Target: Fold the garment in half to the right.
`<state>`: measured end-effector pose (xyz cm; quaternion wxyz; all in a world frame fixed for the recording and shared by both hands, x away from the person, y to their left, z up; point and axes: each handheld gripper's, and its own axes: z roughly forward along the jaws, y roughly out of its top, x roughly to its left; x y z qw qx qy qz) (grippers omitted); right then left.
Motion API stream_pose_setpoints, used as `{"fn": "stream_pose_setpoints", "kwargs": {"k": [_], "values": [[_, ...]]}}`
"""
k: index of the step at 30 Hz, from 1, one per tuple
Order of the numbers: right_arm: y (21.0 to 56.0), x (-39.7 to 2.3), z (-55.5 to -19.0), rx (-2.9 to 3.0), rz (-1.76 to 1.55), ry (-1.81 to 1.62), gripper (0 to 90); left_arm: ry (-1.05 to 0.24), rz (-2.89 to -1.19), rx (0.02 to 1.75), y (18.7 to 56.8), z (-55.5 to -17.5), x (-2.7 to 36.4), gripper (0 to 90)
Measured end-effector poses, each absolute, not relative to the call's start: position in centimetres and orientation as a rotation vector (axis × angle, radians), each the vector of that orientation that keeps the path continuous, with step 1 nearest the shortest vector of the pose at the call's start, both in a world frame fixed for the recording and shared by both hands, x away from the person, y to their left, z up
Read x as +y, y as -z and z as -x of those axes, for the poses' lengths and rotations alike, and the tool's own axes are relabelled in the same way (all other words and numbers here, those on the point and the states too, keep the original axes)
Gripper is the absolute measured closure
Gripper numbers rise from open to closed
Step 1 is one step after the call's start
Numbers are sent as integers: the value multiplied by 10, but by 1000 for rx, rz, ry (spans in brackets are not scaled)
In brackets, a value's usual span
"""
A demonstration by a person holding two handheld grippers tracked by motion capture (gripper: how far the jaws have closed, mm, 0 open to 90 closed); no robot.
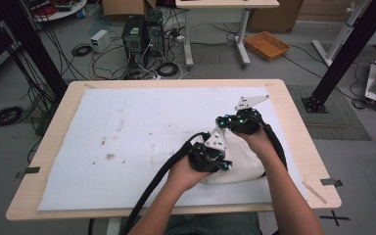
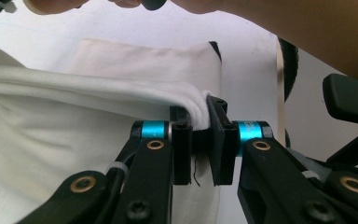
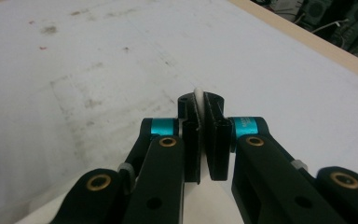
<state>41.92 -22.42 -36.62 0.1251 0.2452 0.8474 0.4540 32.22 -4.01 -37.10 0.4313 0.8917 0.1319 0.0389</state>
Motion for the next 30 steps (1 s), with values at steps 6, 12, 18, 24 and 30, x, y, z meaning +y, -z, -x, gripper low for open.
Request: {"fn": "stream_pose_setpoints", "kwargs": {"k": [6,12,18,24,30], "values": [[376,-251,-420,2451,-781,-1289,871,-49,-2250,313,380,-332,-65,808],[387,-271,-418,2441,-848,-1256,871,-14,-2253,303,391,-338,-85,808],[399,-283,-417,2434,-880,-1233,871,14,-2273,302,399,-343,-95,807],[411,-292,-416,2432,-926,-1240,870,40,-2261,319,410,-348,-101,803],[414,-298,-416,2436,-941,-1225,870,61,-2259,320,414,-351,-108,803]]}}
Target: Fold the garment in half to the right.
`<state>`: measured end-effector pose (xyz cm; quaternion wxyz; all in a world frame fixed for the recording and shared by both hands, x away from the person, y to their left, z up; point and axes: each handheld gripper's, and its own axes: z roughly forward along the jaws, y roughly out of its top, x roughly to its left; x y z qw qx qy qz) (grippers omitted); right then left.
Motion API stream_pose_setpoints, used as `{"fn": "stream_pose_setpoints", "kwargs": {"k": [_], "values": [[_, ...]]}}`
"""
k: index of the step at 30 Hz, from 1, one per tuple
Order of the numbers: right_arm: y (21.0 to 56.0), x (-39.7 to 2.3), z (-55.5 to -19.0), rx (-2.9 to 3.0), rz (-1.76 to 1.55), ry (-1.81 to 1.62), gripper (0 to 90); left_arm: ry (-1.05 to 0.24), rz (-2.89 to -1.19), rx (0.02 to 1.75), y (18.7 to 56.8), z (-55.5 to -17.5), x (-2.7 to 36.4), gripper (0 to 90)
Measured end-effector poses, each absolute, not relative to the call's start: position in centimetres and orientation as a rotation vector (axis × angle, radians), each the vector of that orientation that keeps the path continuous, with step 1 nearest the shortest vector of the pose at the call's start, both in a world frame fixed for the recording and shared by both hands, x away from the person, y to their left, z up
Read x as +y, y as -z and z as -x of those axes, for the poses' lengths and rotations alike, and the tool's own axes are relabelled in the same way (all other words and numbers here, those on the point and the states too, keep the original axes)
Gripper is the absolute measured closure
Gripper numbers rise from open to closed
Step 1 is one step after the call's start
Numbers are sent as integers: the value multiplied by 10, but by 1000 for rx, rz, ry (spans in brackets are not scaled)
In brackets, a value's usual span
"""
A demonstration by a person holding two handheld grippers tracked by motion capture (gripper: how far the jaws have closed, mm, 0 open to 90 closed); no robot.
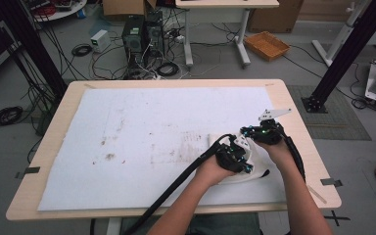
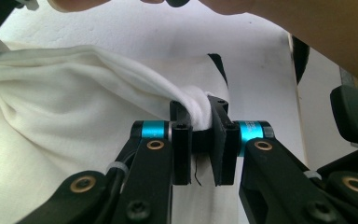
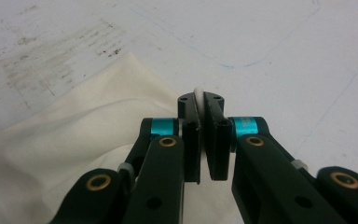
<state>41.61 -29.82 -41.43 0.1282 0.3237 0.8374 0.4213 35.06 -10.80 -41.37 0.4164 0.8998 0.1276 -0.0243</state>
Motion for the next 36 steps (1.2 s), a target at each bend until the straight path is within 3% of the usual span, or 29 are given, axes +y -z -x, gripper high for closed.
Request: {"fn": "stream_pose_setpoints", "kwargs": {"k": [6,8,9,11,14,20,29,31,36], "values": [[415,-305,-415,2427,-972,-1204,868,60,-2247,326,417,-350,-116,790],[415,-309,-412,2420,-978,-1210,861,39,-2246,322,417,-348,-115,713],[413,-313,-410,2403,-975,-1235,839,36,-2230,351,415,-346,-111,631],[410,-324,-405,2358,-1015,-1293,781,36,-2189,361,410,-344,-101,566],[405,-340,-398,2285,-1064,-1317,674,-4,-2122,377,399,-338,-75,523],[396,-358,-381,2248,-1090,-1376,616,-135,-2016,493,389,-330,-8,469],[408,-330,-343,2342,-942,-1325,578,-307,-1900,737,413,-316,104,395],[413,-326,-335,2357,-927,-1304,604,-323,-1862,817,411,-318,116,393],[415,-321,-326,2384,-920,-1196,608,-368,-1868,824,418,-312,136,372]]}}
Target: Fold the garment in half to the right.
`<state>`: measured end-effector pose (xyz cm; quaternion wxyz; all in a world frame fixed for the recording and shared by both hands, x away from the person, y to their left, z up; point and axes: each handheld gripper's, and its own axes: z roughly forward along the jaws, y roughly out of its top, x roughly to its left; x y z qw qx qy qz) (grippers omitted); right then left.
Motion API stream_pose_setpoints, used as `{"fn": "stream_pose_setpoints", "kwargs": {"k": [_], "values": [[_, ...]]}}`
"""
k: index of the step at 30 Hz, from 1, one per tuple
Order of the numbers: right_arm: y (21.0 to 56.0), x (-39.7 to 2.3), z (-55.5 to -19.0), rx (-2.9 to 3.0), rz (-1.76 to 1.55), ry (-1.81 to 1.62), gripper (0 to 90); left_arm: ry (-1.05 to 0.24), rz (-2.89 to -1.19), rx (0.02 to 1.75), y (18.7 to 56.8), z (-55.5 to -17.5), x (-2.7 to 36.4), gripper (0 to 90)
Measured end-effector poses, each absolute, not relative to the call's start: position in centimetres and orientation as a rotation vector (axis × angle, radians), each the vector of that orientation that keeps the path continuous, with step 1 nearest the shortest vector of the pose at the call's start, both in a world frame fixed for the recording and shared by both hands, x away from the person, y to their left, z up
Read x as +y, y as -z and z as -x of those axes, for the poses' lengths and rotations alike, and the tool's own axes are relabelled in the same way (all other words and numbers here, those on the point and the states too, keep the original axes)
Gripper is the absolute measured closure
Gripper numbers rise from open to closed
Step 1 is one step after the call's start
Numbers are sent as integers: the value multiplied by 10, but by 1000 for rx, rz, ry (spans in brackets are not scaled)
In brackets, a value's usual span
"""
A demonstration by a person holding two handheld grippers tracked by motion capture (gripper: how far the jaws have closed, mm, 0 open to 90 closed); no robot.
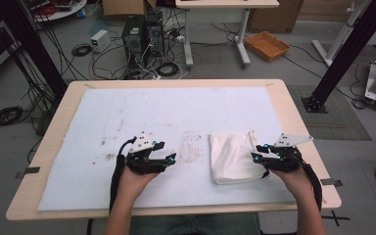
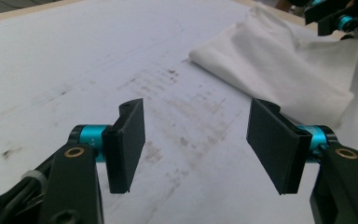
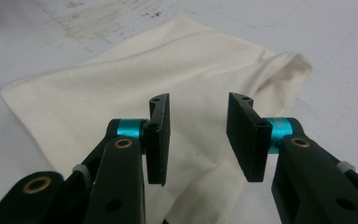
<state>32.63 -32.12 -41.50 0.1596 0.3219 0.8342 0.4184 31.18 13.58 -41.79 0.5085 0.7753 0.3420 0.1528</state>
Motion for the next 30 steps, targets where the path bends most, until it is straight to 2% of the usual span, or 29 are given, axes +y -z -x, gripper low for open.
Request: {"fn": "stream_pose_setpoints", "kwargs": {"k": [9,11,13,15,24,29,30], "values": [[426,-326,-314,2404,-985,-1165,619,-415,-1827,852,416,-308,157,356],[428,-328,-312,2417,-994,-1168,703,-421,-1814,848,413,-307,160,346],[431,-330,-312,2466,-989,-1196,825,-413,-1816,846,413,-307,162,345],[432,-334,-312,2495,-976,-1245,899,-374,-1847,827,414,-308,159,345],[417,-356,-301,2414,-982,-1261,900,-380,-1862,788,408,-302,148,344],[432,-365,-306,2479,-1036,-1191,900,-402,-1900,816,409,-302,149,345],[434,-367,-307,2469,-1042,-1210,876,-404,-1901,816,409,-303,149,345]]}}
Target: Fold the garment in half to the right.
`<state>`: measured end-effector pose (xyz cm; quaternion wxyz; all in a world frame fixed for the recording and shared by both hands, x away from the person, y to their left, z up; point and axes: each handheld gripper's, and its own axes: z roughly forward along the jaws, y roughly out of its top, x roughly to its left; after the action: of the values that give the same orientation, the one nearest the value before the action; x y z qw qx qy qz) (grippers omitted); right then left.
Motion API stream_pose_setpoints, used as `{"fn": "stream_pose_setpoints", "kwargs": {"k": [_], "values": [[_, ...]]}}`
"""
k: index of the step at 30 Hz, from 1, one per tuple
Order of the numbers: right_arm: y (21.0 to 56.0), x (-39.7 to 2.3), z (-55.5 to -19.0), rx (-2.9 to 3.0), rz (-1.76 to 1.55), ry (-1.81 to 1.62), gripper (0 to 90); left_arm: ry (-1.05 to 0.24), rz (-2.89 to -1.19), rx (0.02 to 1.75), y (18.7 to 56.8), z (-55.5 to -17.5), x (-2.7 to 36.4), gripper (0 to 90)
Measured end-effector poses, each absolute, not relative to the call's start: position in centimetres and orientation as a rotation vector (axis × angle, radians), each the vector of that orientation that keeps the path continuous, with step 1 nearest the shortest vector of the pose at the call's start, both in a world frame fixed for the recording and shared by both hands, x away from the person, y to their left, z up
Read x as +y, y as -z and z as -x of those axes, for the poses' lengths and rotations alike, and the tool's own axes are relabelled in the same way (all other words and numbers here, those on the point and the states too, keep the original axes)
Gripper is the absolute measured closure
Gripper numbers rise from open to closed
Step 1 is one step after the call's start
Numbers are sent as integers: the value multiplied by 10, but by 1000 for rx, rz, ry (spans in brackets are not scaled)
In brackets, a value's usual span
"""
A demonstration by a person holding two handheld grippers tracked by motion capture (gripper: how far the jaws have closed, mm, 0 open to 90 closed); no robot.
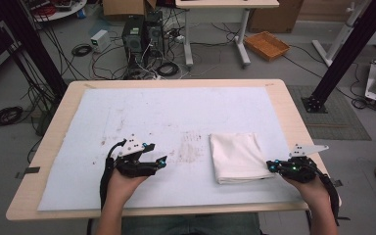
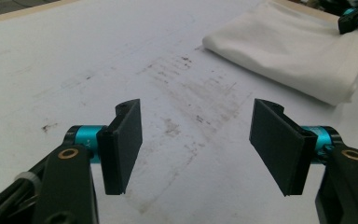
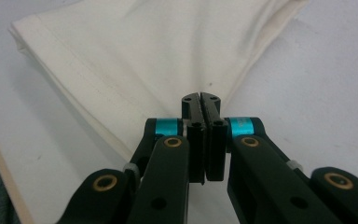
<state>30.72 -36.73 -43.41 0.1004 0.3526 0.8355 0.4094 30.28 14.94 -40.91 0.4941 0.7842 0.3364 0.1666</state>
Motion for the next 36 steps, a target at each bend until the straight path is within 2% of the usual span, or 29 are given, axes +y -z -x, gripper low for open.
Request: {"fn": "stream_pose_setpoints", "kwargs": {"k": [1,3,7,10,17,18,21,23,34,35,36], "values": [[434,-370,-308,2460,-1047,-1235,824,-403,-1899,820,409,-303,149,345],[430,-373,-308,2417,-1073,-1267,662,-401,-1908,827,410,-304,150,344],[417,-370,-317,2310,-1140,-1265,535,-412,-1917,843,412,-307,154,344],[416,-359,-338,2248,-1126,-1278,508,-423,-1912,871,413,-307,158,343],[423,-337,-404,2319,-1244,-1259,542,-436,-1889,907,412,-307,166,343],[424,-336,-410,2334,-1266,-1260,578,-438,-1890,912,413,-308,168,343],[428,-332,-422,2385,-1288,-1228,799,-432,-1886,935,415,-310,171,343],[430,-332,-425,2396,-1312,-1205,868,-432,-1889,936,416,-310,173,343],[434,-341,-418,2307,-1300,-1142,883,-443,-1891,962,418,-309,173,343],[435,-342,-419,2307,-1314,-1130,879,-441,-1889,967,418,-310,173,343],[435,-343,-418,2300,-1310,-1141,832,-440,-1887,973,418,-310,173,343]]}}
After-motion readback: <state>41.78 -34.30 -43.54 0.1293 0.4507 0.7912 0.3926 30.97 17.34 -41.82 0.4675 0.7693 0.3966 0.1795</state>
